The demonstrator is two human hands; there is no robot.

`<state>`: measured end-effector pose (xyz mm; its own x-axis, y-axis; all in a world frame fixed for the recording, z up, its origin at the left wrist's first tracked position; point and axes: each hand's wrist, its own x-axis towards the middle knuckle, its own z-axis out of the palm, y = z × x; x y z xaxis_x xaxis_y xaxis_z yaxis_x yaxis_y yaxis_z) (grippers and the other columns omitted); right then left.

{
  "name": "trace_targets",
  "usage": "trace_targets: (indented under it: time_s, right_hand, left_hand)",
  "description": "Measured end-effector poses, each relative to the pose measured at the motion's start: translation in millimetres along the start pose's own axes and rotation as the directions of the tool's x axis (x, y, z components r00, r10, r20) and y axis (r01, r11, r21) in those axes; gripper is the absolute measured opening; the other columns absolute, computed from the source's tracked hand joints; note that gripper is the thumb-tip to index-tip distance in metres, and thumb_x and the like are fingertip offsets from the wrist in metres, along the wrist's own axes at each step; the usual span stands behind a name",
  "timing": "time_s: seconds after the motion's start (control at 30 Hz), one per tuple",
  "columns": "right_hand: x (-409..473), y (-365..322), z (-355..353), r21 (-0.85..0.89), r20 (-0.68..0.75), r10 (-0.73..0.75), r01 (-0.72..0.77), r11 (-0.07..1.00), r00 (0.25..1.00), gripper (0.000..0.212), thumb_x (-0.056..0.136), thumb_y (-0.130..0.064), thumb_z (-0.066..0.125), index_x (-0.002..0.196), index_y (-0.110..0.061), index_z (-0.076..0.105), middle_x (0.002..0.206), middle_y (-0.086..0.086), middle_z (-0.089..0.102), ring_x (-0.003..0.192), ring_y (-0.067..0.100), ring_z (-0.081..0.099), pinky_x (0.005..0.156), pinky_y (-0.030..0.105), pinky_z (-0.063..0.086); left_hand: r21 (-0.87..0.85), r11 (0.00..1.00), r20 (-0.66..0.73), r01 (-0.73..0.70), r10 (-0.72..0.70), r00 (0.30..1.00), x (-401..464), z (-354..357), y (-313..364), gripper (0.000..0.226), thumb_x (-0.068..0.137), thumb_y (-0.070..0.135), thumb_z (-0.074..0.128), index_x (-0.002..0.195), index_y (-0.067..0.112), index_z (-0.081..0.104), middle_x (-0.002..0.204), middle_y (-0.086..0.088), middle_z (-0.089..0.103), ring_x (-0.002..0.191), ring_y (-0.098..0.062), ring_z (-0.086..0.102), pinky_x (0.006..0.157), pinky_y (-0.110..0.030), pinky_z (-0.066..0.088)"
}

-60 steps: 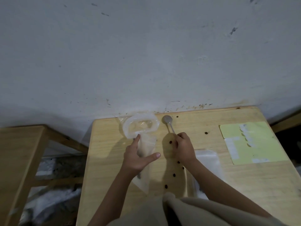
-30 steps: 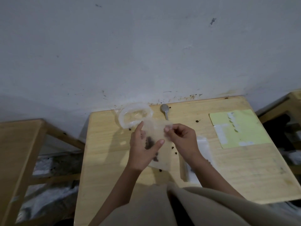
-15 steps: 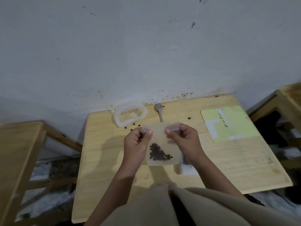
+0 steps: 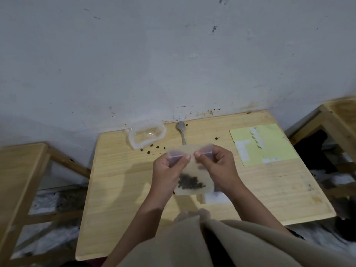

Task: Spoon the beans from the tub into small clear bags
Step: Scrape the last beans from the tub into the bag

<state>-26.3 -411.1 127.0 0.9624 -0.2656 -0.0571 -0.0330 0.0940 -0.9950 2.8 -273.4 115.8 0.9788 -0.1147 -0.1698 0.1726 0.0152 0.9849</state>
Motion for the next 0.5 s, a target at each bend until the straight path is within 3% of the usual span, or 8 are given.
trace_targets:
  time_s: [0.13,0.37,0.5]
  right_hand:
    - [1,2,-12,0.044,0.056,-0.053,0.051,0.998,0.997,0.008,0.084,-0.002,0.065,0.081,-0.008,0.069,0.08,0.01,0.07,0.079,0.022,0.066,0.07,0.032,0.054]
    - [8,1,-27,-0.051,0.059,-0.074,0.077,0.996,0.996,0.007,0.084,-0.003,0.066,0.077,-0.003,0.066,0.075,0.018,0.067,0.068,0.017,0.061,0.065,0.029,0.05]
    - [13,0,-32,0.016,0.032,0.015,-0.016,1.0,0.999,0.003,0.082,-0.005,0.067,0.082,-0.004,0.07,0.083,0.018,0.071,0.07,0.016,0.065,0.064,0.027,0.055]
  left_hand:
    - [0.011,1.0,-0.034,0.001,-0.001,0.999,-1,12,-2,0.007,0.081,0.012,0.073,0.087,0.009,0.072,0.082,-0.005,0.075,0.083,-0.021,0.071,0.08,-0.036,0.055]
    - [-0.04,0.999,-0.057,-0.022,0.02,0.998,-6,32,0,0.007,0.082,0.009,0.071,0.089,0.006,0.071,0.083,-0.004,0.075,0.079,-0.012,0.07,0.069,-0.02,0.052]
    - [-0.116,0.993,-0.099,0.011,-0.022,0.995,2,33,-2,0.014,0.074,0.018,0.076,0.08,0.006,0.071,0.076,-0.008,0.069,0.074,-0.016,0.062,0.072,-0.027,0.051]
